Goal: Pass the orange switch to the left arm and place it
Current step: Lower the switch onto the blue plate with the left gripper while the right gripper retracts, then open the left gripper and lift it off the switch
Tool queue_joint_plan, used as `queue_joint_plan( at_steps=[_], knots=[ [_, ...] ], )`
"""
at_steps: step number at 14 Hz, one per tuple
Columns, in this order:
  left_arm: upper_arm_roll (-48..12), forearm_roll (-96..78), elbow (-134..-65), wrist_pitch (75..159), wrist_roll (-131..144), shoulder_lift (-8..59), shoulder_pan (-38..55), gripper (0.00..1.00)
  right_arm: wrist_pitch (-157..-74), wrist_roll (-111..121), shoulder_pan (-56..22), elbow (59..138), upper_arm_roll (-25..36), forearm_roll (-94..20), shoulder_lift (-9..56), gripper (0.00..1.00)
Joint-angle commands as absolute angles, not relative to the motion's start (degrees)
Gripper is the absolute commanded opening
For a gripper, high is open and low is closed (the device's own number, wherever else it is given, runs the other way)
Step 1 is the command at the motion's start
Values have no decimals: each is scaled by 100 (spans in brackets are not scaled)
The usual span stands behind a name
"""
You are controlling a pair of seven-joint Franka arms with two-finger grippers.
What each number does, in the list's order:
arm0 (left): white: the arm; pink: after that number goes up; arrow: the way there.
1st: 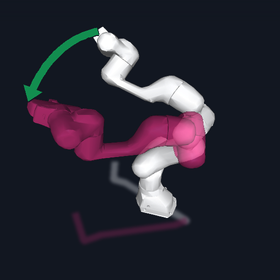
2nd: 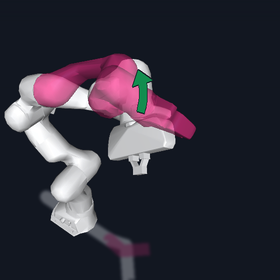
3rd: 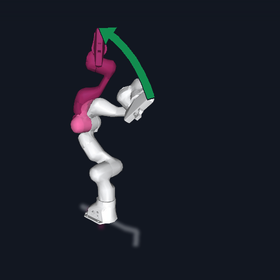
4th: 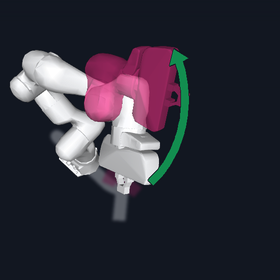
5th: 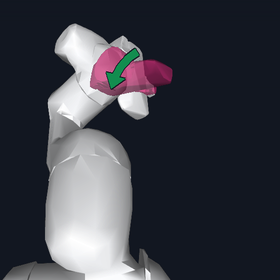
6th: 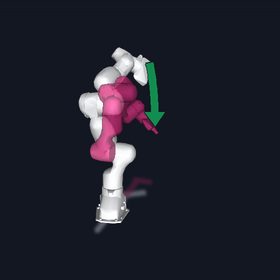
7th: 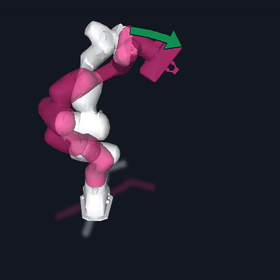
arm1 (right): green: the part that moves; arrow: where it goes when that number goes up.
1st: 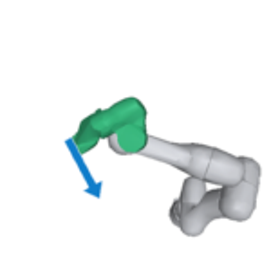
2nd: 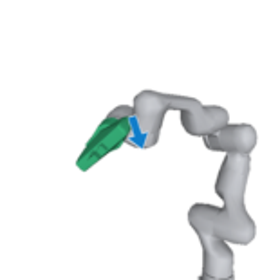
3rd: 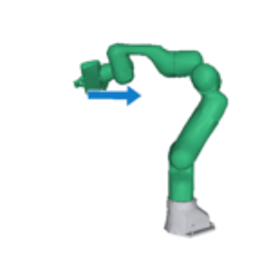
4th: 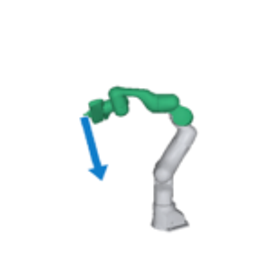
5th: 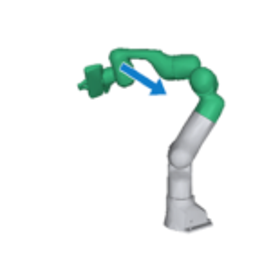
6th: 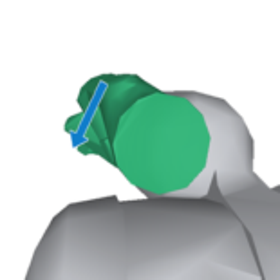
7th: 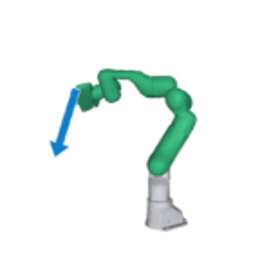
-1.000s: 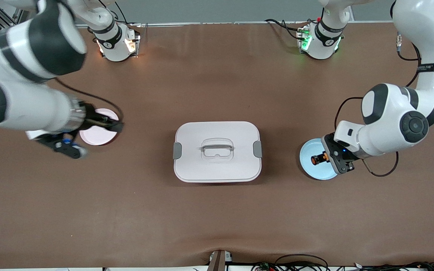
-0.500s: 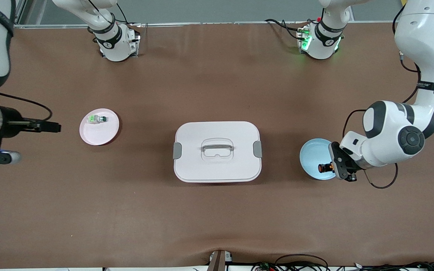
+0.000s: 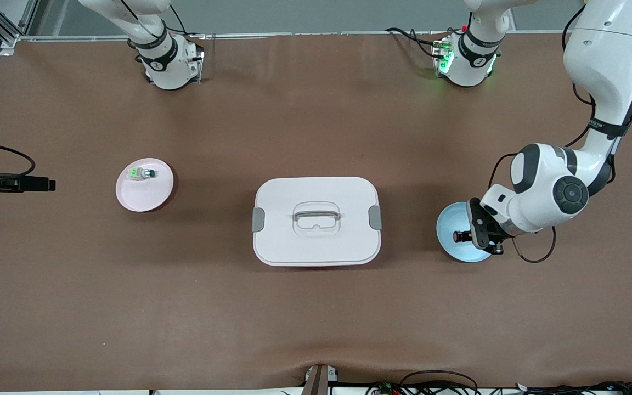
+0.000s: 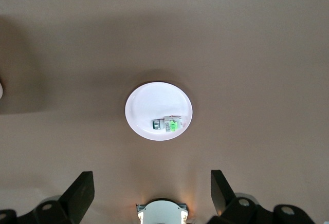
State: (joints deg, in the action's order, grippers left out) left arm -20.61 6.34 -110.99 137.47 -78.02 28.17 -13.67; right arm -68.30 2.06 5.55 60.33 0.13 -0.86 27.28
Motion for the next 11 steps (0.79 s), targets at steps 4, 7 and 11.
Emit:
queue_joint_plan(
  at_steps=[4, 7, 11],
  knots=[
    [-2127, 773, -12207, 14738, -8331, 2399, -1723, 0, -6873, -165, 606, 6108, -123, -9, 2540, 100],
    [-2127, 773, -12287, 15037, -8630, 2513, -1723, 0, -6873, -562, 598, 6108, -132, 26, 2224, 100],
    [-2127, 765, -12331, 15345, -8789, 2689, -1723, 34, -6873, -484, 589, 6064, -149, 26, 2109, 100]
  ],
)
